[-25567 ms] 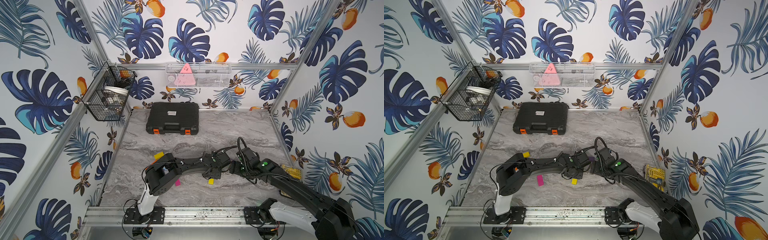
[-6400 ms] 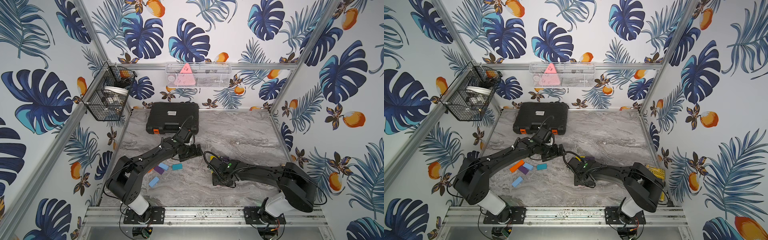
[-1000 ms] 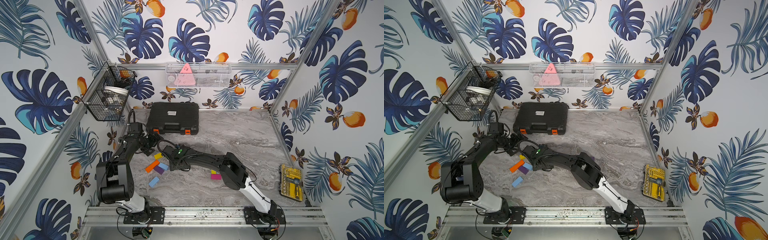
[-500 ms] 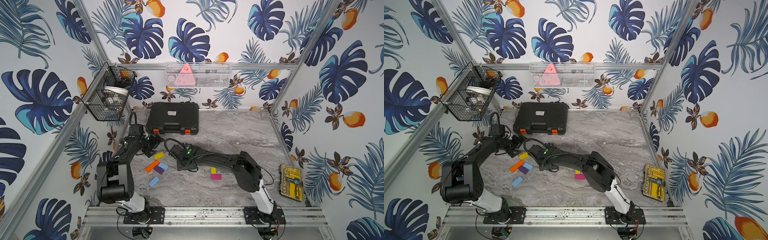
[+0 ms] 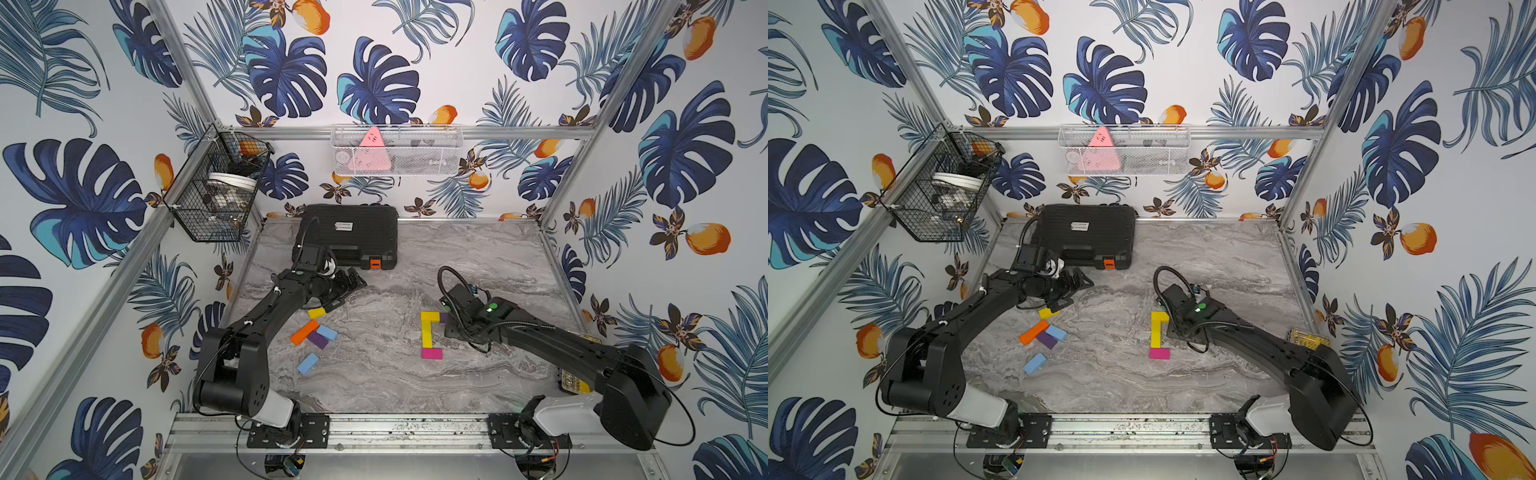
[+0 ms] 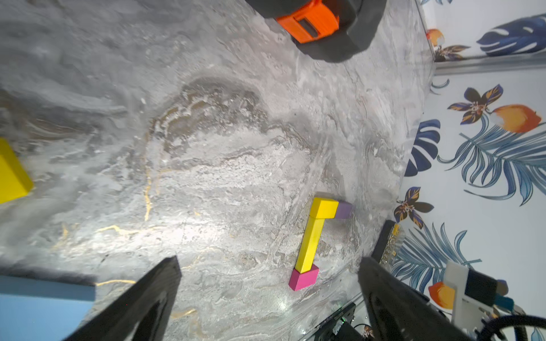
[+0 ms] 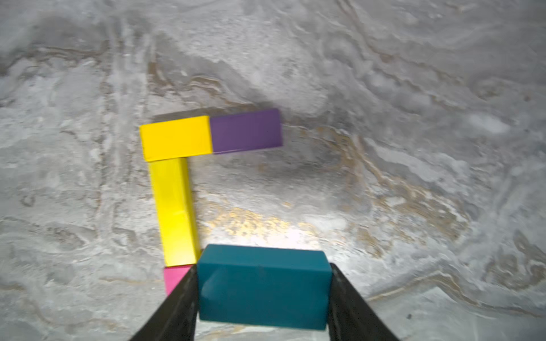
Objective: Assemble the letter c with building blocks
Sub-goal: Place the building block at the center of the board.
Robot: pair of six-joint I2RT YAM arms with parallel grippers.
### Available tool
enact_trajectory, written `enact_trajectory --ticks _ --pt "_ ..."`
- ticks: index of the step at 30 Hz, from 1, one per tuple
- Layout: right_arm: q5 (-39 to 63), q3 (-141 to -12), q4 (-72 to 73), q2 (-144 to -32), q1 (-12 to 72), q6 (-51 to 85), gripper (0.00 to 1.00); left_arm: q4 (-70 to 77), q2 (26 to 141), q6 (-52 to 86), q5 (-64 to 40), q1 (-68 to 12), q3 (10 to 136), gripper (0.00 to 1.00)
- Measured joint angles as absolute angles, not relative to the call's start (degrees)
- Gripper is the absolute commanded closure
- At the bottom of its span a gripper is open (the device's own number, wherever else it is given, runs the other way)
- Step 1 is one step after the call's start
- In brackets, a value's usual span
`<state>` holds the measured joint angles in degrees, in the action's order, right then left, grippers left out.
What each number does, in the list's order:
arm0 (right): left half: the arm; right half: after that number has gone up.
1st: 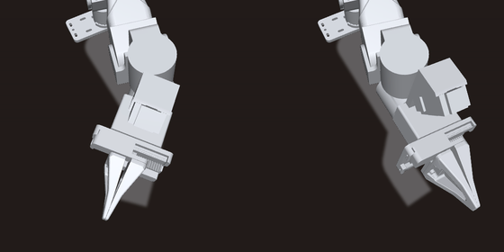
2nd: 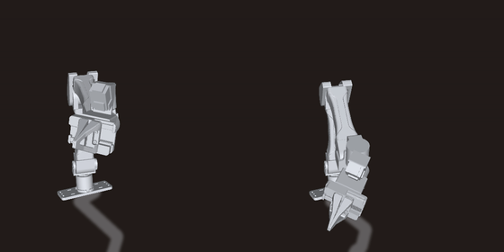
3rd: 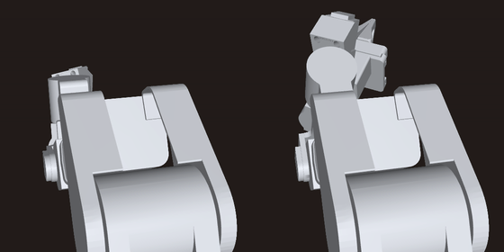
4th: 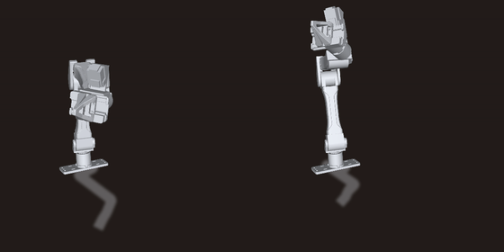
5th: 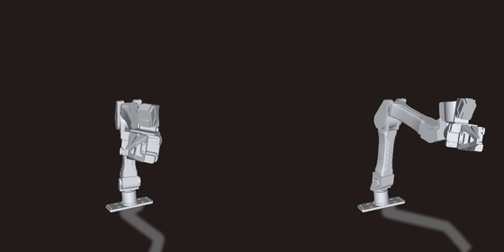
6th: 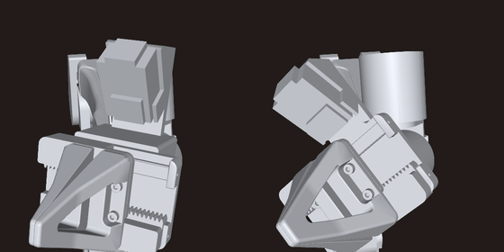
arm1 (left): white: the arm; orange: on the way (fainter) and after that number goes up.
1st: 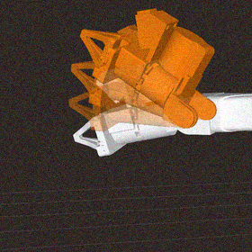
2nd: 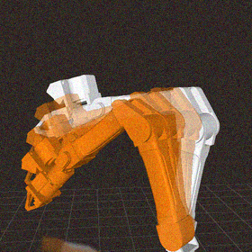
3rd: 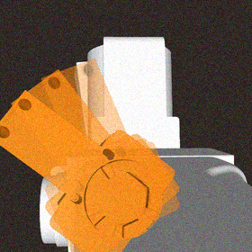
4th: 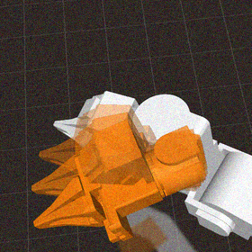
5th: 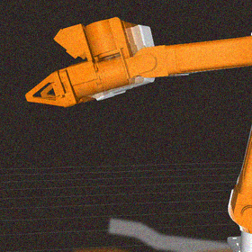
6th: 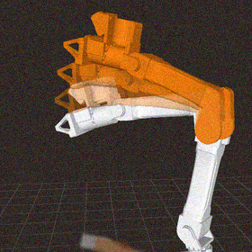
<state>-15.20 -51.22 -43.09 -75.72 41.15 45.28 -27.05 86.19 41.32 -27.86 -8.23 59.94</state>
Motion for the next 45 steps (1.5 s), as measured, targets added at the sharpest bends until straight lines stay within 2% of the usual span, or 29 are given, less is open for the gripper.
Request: enact_trajectory --ticks 5,17,45 --pt "-12.9 -45.9 -43.3 -71.8 38.6 43.9 0.44 -27.0 85.6 42.5 -26.6 -14.0 60.5 0.01" --pt "-10.3 -39.6 -40.0 -75.5 37.5 43.9 0.42 -26.5 87.2 45.1 -22.9 -22.9 61.1 0.01" --pt "-9.2 -37.9 -34.1 -78.7 37.1 40.8 0.37 -25.2 90.6 46.7 -19.7 -28.6 62.3 0.01"
